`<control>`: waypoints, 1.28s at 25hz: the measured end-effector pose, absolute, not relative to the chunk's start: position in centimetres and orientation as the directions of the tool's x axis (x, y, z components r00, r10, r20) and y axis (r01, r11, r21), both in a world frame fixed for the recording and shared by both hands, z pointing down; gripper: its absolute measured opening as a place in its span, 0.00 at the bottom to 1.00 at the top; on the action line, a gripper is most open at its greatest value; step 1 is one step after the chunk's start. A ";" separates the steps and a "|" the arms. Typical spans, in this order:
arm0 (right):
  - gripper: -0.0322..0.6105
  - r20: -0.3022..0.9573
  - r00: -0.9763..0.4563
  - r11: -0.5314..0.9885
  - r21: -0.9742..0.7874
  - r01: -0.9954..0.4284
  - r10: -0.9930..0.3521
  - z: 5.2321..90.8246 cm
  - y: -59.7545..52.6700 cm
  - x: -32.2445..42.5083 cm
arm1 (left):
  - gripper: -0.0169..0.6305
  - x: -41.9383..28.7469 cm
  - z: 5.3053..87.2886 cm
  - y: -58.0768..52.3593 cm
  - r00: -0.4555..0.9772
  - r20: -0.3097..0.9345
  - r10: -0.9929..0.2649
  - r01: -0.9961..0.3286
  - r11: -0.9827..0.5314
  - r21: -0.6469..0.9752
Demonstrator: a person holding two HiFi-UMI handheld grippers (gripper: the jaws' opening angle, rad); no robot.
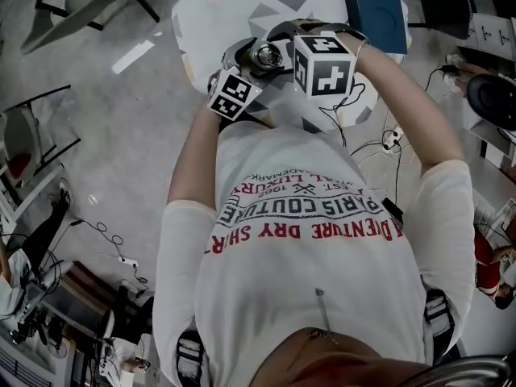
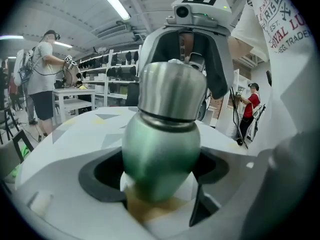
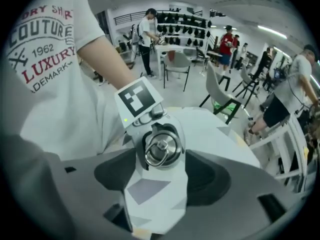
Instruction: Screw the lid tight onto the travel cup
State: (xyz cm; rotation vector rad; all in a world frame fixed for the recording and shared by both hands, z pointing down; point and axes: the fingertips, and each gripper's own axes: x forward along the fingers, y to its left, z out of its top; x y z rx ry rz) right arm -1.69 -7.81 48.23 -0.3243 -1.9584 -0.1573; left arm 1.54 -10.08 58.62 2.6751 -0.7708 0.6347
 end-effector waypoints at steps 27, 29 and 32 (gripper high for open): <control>0.44 0.889 -0.455 0.963 -0.070 -0.259 -0.058 48.6 -9.1 -3.1 | 0.64 1.8 58.5 -10.0 0.752 0.505 -0.424 -0.549 -0.827 0.124; 0.44 0.886 -0.457 0.948 -0.073 -0.311 -0.082 48.7 -9.2 -3.1 | 0.64 1.8 58.5 -10.0 0.751 0.505 -0.424 -0.549 -0.826 0.123; 0.44 0.884 -0.460 0.953 -0.062 -0.297 -0.086 48.7 -9.2 -3.1 | 0.64 1.8 58.5 -10.0 0.752 0.505 -0.424 -0.549 -0.826 0.125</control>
